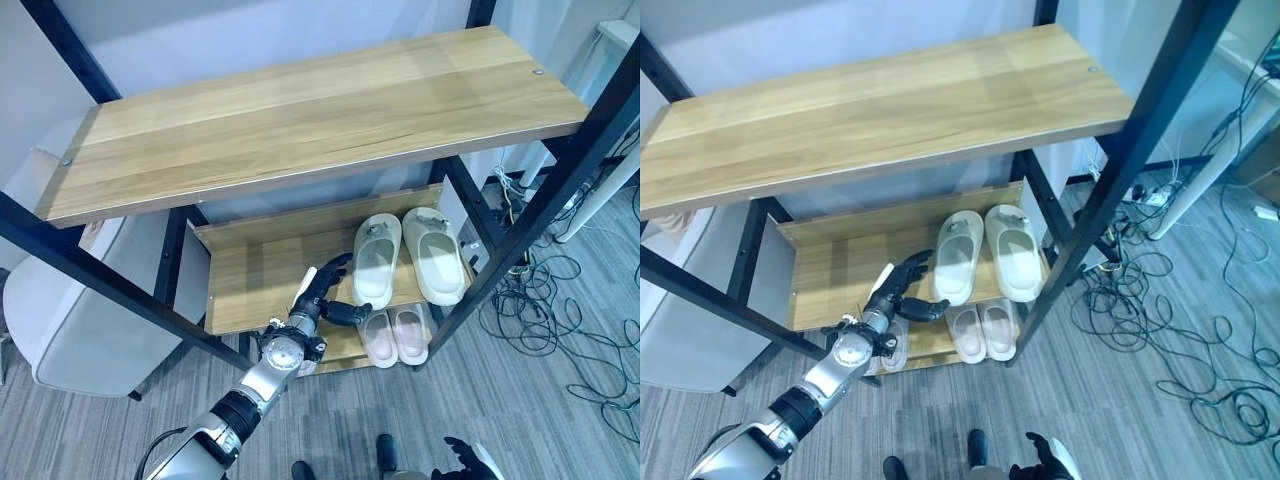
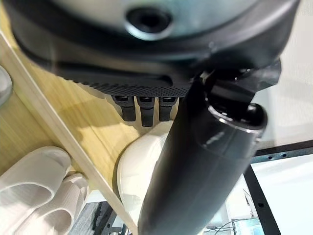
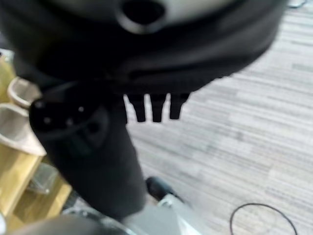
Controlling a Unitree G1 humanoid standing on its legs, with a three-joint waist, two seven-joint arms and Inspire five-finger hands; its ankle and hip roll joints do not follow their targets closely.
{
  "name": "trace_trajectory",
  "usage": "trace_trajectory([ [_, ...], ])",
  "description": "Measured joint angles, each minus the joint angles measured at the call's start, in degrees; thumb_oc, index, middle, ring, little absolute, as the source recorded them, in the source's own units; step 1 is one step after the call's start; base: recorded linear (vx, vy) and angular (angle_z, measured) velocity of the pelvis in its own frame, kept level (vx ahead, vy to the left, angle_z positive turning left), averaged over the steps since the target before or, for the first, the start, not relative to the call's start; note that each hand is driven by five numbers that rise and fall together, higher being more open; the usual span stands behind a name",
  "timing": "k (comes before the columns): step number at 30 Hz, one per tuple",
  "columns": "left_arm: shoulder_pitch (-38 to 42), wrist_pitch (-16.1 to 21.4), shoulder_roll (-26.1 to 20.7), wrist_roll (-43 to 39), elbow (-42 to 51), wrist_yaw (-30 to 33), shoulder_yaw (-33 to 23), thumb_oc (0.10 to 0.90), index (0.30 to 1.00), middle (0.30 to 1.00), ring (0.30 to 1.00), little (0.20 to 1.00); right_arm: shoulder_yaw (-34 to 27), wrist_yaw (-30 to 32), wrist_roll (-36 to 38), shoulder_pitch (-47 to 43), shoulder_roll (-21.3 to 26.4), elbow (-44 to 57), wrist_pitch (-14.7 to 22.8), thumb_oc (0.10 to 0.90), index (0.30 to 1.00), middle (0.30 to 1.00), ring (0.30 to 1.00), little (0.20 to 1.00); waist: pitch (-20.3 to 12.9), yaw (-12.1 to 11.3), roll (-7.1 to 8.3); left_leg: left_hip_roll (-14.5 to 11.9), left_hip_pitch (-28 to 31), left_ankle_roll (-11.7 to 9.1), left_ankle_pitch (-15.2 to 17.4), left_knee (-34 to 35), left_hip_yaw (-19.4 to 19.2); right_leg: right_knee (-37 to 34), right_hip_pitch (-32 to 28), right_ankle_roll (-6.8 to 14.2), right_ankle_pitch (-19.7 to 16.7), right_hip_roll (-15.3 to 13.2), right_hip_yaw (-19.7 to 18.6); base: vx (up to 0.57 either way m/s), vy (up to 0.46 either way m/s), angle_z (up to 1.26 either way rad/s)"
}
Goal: Arrange the slippers neatly on the shoe rack.
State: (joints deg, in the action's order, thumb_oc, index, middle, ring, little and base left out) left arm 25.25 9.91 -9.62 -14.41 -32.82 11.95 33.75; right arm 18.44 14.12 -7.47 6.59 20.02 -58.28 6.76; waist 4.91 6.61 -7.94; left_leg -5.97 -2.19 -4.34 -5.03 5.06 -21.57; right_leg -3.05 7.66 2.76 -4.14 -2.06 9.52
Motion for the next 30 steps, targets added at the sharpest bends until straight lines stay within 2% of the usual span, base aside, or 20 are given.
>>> trace_trajectory([
  [5,0.7,0.0,1.0,0.0,0.0,0.1,1.9,0.8,0.9,0.9,0.9,0.9,0.0,0.1,0.0,0.0,0.3,0.0,0.0,0.8,0.9,0.9,0.9,0.9,0.0,0.3,-0.94,0.0,0.1,0.0,0.0,0.0,-0.3,0.0,0.0,0.0,0.0,0.0,-0.3,0.01,-0.002,-0.01],
  [11,0.8,0.0,3.2,-0.2,0.0,0.2,3.8,0.8,0.9,0.9,0.9,0.9,0.1,0.3,0.5,0.0,0.3,0.0,0.0,0.8,0.9,0.9,0.9,0.9,0.0,0.5,-0.98,0.0,0.2,0.0,0.0,0.0,-0.5,0.0,0.0,0.0,0.0,0.0,-0.4,0.0,0.0,0.0],
  [23,1.6,-0.1,2.8,-0.2,-0.4,0.3,4.4,0.8,0.9,0.9,0.9,0.9,0.1,0.4,1.3,0.0,0.3,0.0,0.0,0.8,0.9,0.9,0.9,0.9,0.0,0.5,-0.95,0.0,0.2,0.0,0.0,0.0,-0.5,0.4,0.2,0.0,0.0,0.0,-0.4,0.0,0.0,0.0],
  [30,3.2,-0.2,0.4,-0.2,-0.2,0.0,4.1,0.8,0.9,0.9,0.9,0.9,0.1,0.1,1.3,0.0,0.3,-1.0,0.0,0.8,0.9,0.9,0.9,0.9,0.1,0.5,-0.72,0.0,1.3,0.0,0.0,0.0,0.0,0.3,-1.3,0.0,0.0,0.0,0.0,0.0,0.0,0.02],
])
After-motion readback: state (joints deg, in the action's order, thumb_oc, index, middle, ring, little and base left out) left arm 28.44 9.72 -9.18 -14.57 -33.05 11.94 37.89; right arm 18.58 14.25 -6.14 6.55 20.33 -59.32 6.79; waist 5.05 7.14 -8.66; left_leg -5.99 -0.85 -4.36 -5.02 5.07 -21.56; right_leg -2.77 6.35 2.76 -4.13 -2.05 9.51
